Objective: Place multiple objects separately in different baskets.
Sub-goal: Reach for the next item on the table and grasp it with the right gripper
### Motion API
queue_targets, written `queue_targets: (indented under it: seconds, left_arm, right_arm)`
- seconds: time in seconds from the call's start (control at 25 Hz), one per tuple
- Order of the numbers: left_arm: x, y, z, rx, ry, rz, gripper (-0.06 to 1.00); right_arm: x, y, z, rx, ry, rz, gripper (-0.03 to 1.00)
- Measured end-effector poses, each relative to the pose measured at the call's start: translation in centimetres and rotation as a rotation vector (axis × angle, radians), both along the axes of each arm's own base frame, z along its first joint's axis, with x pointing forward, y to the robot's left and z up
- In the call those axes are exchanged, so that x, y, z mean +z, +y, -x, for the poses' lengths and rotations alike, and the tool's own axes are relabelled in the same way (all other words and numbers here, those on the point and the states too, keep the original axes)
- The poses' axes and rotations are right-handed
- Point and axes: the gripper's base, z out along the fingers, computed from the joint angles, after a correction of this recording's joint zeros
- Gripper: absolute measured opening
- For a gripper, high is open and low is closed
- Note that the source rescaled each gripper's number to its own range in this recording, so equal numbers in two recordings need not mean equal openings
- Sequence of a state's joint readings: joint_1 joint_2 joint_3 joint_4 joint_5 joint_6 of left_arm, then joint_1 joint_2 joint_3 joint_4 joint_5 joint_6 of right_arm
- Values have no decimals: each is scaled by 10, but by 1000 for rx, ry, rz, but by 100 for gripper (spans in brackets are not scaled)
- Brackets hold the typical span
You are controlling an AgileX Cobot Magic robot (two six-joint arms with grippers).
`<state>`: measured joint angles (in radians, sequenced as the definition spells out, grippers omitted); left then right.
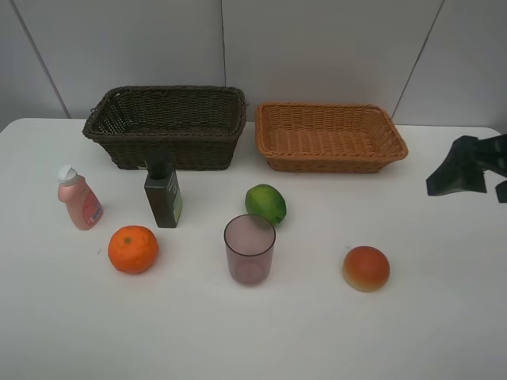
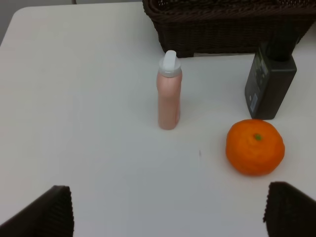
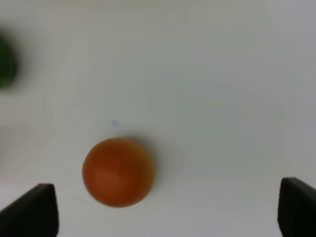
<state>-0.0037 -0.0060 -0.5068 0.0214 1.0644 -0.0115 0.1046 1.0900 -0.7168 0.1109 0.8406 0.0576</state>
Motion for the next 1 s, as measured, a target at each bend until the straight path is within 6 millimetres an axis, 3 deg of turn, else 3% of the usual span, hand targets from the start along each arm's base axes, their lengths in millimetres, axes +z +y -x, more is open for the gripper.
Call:
queue_targets:
  seconds: [0.44,0.8,1.0]
  left_arm:
    - [0,0,0,0,0,0,100]
    - [0,0,0,0,0,0,100]
    - [0,0,0,0,0,0,100]
  right_arm:
    - [-50,55,-26,46,154,-13,88]
    - [-92,65,-38,-90,299,29,88]
    - [-105,80,-38,-117,310,27,88]
